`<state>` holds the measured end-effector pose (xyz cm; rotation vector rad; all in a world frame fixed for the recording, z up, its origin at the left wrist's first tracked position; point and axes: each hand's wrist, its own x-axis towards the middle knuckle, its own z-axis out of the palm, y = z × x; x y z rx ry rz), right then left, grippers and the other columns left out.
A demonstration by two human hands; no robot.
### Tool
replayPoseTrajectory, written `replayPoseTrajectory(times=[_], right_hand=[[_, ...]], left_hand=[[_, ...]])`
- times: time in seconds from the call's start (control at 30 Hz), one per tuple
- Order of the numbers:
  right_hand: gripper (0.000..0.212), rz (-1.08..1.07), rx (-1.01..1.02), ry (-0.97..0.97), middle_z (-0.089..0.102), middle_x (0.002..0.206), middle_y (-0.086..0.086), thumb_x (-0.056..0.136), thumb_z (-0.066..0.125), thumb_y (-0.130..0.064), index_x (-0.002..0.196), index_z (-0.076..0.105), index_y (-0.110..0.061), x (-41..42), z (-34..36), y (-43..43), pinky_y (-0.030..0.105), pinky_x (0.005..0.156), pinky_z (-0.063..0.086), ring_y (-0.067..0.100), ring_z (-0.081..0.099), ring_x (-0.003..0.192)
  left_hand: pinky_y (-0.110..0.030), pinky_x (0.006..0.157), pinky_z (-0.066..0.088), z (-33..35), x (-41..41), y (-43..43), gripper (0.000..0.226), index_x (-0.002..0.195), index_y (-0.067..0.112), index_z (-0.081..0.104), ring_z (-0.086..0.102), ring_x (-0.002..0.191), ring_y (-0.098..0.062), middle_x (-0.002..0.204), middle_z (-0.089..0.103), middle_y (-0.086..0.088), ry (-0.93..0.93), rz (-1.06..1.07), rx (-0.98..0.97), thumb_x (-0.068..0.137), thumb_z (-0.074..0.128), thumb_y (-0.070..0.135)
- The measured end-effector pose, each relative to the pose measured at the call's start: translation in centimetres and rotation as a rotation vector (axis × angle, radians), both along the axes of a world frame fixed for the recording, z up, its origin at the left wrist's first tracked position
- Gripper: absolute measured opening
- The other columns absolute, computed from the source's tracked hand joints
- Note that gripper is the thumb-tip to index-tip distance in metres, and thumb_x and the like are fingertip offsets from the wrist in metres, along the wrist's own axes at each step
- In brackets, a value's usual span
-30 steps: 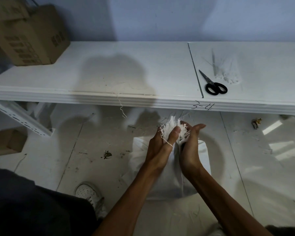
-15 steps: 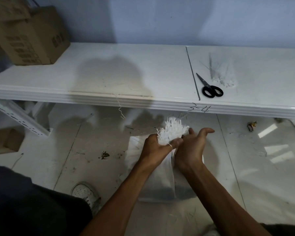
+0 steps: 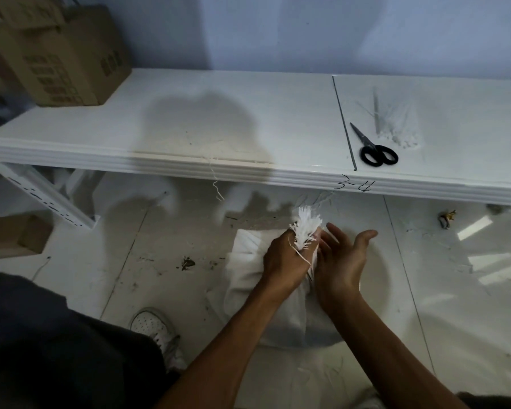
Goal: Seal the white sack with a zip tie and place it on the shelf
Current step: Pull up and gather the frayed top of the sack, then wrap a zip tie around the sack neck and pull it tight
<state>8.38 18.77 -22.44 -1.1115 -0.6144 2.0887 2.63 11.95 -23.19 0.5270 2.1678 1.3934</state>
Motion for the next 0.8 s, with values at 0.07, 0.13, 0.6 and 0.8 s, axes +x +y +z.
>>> replayPoseTrajectory(times=[0.07,0.13,0.6,0.8], right_hand=[[0.066,-0.041,0.202,-0.171,0.064,0.111,0.021,0.098,0.021,-0.057,0.109,0.064,-0.008,0.7,-1.2,0.5,0.032,0.082,0.051,0.027,0.065,0.092],[0.062,0.015,0.516,-0.422,0.069,0.102,0.015,0.1,0.019,-0.051,0.101,0.066,-0.012,1.9,-2.3,0.6,0.041,0.084,0.055,0.024,0.068,0.091],[0.058,0.092,0.317,-0.111,0.069,0.067,0.004,0.101,0.028,-0.046,0.083,0.066,-0.006,2.5,-2.6,0.3,0.023,0.067,0.054,0.014,0.065,0.066],[0.055,0.074,0.137,-0.025,0.068,0.063,0.006,0.098,0.035,-0.049,0.087,0.065,-0.005,2.4,-1.6,1.0,0.025,0.067,0.058,0.016,0.066,0.067]], left_hand=[[-0.041,0.089,0.055,0.0,0.0,0.3,0.06,0.103,0.023,0.07,0.07,0.1,-0.019,0.1,0.077,0.003,0.038,-0.002,-0.011,0.072,0.055,0.072],[-0.037,0.084,0.056,0.3,0.4,0.4,0.061,0.098,0.024,0.07,0.07,0.094,-0.016,0.094,0.077,0.005,0.056,-0.03,-0.051,0.065,0.063,0.075],[-0.038,0.056,0.044,-1.1,1.2,-0.1,0.012,0.057,0.012,0.057,0.063,0.067,-0.038,0.066,0.068,-0.019,0.28,0.099,-0.101,0.061,0.05,0.021],[-0.04,0.057,0.049,-0.7,0.1,-0.5,0.016,0.06,0.003,0.064,0.064,0.064,-0.039,0.064,0.069,-0.019,0.354,0.048,-0.152,0.059,0.053,0.015]])
